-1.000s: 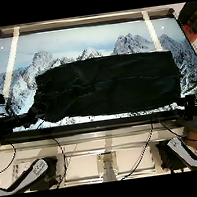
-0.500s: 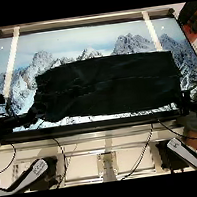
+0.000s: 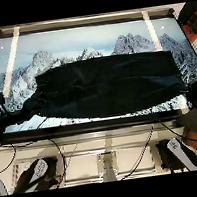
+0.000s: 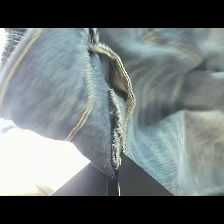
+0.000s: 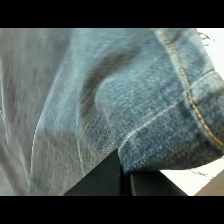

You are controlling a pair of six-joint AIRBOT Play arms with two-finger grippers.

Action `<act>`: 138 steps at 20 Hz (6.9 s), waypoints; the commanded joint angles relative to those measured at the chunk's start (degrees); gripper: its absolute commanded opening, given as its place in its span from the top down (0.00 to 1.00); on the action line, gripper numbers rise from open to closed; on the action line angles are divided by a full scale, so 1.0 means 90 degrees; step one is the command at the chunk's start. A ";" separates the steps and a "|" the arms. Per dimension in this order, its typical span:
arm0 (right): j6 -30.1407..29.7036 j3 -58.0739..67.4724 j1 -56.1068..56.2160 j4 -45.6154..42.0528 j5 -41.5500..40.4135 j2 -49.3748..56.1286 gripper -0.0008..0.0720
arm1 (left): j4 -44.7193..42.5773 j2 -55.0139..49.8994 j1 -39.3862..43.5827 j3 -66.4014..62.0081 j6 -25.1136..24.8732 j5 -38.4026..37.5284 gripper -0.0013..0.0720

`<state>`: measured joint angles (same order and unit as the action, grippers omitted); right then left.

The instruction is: Fold the clothes and pants, and hang the long-sleeved shirts on hangers.

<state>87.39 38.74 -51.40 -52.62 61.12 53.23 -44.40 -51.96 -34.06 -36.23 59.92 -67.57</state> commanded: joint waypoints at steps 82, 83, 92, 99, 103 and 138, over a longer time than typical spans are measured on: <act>0.1739 0.8565 0.3609 -0.1265 0.1178 0.6564 0.97 | 0.4602 -0.3028 0.1858 -0.1933 -0.0549 0.4629 0.95; 0.1617 0.8461 0.3606 -0.1166 0.1576 0.6572 0.97 | 0.4561 -0.2907 0.1843 -0.1933 -0.0984 0.4340 0.95; 0.3271 0.8162 0.4148 -0.2654 0.2392 0.6921 0.31 | 0.3716 -0.1574 0.2081 -0.1933 -0.1307 0.3376 0.95; 0.3728 0.8162 0.4490 -0.2499 0.0906 0.6987 0.34 | 0.3716 -0.1452 0.2081 -0.1933 -0.1304 0.3220 0.95; 0.4027 0.8162 0.4495 -0.2516 0.0933 0.7106 0.34 | 0.3716 -0.1452 0.2081 -0.1933 -0.1307 0.3208 0.95; 0.4354 0.8723 0.4639 -0.1851 -0.3062 0.7232 0.58 | 0.3718 -0.1455 0.2079 -0.1933 -0.1304 0.3211 0.95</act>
<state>126.54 117.19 -9.39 -69.97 36.07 118.83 -10.94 -65.08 -15.38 -53.58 48.16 -38.70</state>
